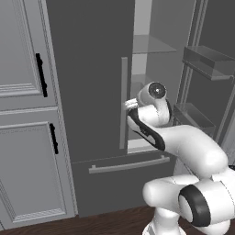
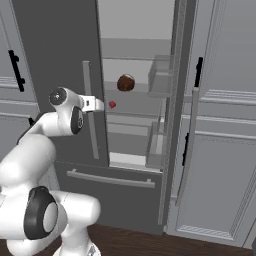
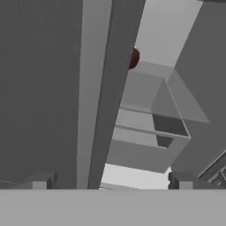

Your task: Take the strawberry from the fridge and place it on top of the pancake, located on the dining counter.

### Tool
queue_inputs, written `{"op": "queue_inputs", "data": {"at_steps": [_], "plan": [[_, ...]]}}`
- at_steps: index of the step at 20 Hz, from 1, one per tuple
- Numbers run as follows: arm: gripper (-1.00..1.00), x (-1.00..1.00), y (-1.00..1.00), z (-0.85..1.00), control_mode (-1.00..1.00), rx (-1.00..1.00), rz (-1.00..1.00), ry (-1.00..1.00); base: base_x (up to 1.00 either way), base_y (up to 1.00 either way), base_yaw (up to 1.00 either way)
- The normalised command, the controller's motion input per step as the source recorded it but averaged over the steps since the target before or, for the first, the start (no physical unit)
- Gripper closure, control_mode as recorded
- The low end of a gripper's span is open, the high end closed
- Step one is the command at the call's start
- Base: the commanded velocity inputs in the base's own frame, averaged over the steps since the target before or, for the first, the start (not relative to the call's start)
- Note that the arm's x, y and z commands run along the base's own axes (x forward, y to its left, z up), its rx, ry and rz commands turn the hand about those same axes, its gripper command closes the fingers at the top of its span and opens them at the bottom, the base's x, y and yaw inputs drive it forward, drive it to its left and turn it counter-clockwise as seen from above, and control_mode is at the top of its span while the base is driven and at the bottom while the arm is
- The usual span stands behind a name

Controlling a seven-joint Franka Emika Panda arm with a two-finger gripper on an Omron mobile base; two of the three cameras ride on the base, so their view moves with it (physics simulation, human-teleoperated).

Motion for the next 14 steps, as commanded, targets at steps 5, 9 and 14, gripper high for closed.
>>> {"op": "queue_inputs", "data": {"at_steps": [5,9,14], "plan": [[-1.00,0.05,0.10,0.00,-1.00,0.16,-0.11,0.04,0.00,0.00,0.00],[-1.00,0.21,0.24,0.16,-1.00,0.07,-0.07,0.06,0.00,0.00,0.00],[-1.00,0.48,0.05,0.09,-1.00,0.00,0.00,-0.01,0.00,0.00,0.00]]}}
